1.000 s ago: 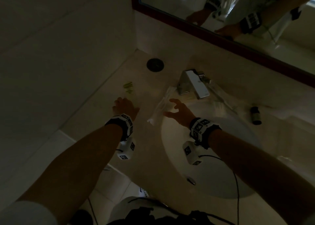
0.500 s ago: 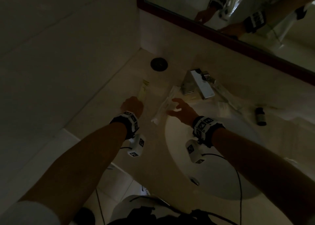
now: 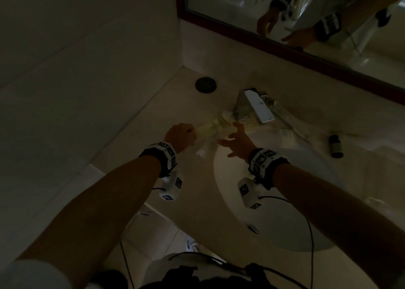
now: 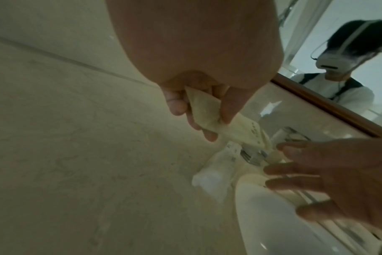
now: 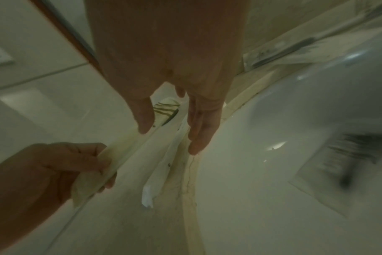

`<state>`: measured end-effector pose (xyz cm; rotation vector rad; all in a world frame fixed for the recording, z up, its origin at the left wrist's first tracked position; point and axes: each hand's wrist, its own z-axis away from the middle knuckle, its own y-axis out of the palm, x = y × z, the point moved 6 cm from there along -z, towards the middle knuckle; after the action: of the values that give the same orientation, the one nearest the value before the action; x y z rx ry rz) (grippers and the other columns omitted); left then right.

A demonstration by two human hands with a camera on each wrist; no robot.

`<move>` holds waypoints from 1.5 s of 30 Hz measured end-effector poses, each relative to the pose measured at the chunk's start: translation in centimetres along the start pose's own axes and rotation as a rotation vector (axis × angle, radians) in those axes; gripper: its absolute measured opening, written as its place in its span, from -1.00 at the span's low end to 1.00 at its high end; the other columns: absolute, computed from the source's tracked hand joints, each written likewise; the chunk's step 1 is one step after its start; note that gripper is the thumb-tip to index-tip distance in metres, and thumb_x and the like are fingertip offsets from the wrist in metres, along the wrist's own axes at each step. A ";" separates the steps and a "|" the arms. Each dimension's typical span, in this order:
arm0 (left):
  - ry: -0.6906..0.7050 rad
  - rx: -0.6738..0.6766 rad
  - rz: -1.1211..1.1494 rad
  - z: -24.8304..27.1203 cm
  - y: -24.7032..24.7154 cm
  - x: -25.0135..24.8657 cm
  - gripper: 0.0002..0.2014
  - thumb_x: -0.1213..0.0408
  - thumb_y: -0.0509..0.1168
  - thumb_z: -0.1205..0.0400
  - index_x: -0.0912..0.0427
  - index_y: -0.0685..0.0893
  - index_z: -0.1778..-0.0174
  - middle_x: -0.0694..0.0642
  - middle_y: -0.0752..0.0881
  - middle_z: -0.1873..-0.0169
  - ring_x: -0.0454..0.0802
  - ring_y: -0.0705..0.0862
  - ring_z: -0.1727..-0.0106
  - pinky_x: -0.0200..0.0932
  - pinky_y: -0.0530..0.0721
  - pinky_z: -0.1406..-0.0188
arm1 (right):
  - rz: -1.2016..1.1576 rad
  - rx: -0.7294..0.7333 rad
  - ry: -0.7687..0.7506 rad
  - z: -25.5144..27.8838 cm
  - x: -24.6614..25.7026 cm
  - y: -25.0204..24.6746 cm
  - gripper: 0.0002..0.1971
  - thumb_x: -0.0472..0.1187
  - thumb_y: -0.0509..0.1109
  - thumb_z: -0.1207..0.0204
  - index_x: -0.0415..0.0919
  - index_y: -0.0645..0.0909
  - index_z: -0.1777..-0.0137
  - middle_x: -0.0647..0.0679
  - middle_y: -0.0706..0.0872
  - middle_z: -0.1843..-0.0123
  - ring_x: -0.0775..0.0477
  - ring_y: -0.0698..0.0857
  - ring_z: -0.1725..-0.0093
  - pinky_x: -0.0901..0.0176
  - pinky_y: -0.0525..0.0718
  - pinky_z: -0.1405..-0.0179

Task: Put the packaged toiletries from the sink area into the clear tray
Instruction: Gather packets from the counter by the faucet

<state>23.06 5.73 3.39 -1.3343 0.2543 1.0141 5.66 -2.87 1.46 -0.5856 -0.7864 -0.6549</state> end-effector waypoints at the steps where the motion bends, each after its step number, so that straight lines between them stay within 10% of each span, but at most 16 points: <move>1: 0.021 0.019 -0.003 0.2 0.4 -0.2 -0.83 0.33 0.23 -0.63 0.17 0.62 0.27 0.10 0.67 0.35 0.07 0.60 0.30 -0.16 0.52 0.27 | -0.056 -0.020 0.001 0.1 -0.1 -0.3 -0.11 -0.29 0.48 -0.50 0.02 -0.06 -0.64 -0.22 0.34 -0.55 -0.32 0.47 -0.46 -0.45 0.58 -0.25; 11: 0.125 0.240 -0.029 1.4 4.2 -3.6 -0.86 0.23 0.28 -0.63 0.07 0.65 0.24 0.07 0.66 0.34 -0.01 0.62 0.28 -0.22 0.53 0.23 | -0.046 -0.176 -0.063 1.9 -1.7 -5.5 -0.51 -0.28 0.53 -0.43 -0.07 0.42 -0.30 -0.13 0.66 0.10 -0.08 0.64 0.15 0.15 0.60 0.19; 16: 0.175 0.292 -0.064 2.0 6.6 -6.1 -0.87 0.24 0.32 -0.62 0.20 0.72 0.05 0.07 0.64 0.28 -0.01 0.59 0.19 -0.17 0.51 0.16 | 0.159 -0.105 -0.067 3.7 -2.6 -7.0 -0.84 -0.29 0.50 -0.45 -0.25 0.75 -0.03 -0.19 0.72 0.06 -0.23 0.71 -0.05 -0.04 0.69 -0.15; 22: 0.196 0.350 -0.143 2.6 9.8 -9.2 -0.80 0.25 0.31 -0.61 0.17 0.72 -0.11 0.19 0.72 0.05 0.11 0.66 -0.01 -0.01 0.62 -0.07 | 0.302 -0.097 -0.045 6.9 -4.4 -10.2 -0.80 -0.23 0.40 -0.54 -0.23 0.74 -0.10 0.07 0.58 0.33 0.12 0.53 0.34 0.44 0.48 0.49; 27: 0.193 0.361 -0.130 3.4 12.4 -12.1 -0.78 0.17 0.26 -0.65 0.11 0.73 -0.13 0.14 0.75 0.06 0.05 0.67 -0.03 -0.17 0.58 -0.04 | 0.272 -0.166 -0.043 8.8 -6.2 -13.3 -0.91 -0.28 0.43 -0.48 -0.21 0.76 0.07 -0.19 0.73 0.08 -0.27 0.75 0.01 -0.10 0.77 -0.06; 31: 0.223 0.376 -0.134 4.5 14.5 -14.7 -0.78 0.19 0.23 -0.69 0.17 0.73 -0.11 0.20 0.79 0.04 0.12 0.72 -0.03 -0.16 0.60 0.00 | 0.271 -0.166 -0.041 10.9 -7.8 -15.7 -0.84 -0.30 0.38 -0.53 -0.29 0.74 -0.04 -0.15 0.69 0.09 -0.07 0.67 0.12 0.23 0.67 0.16; 45: 0.365 0.434 -0.183 8.4 22.9 -24.7 -0.68 0.36 0.19 -0.67 0.15 0.66 -0.32 0.20 0.68 -0.27 0.15 0.67 -0.22 -0.22 0.59 -0.13 | 0.198 -0.280 0.015 17.8 -15.1 -26.4 -0.88 -0.36 0.46 -0.45 -0.14 0.73 0.24 -0.22 0.73 0.19 -0.21 0.70 0.10 -0.09 0.69 -0.06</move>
<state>-10.95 -0.50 6.89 -1.1095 0.5821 0.5158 -29.34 -3.31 5.81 -0.9009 -0.6170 -0.5889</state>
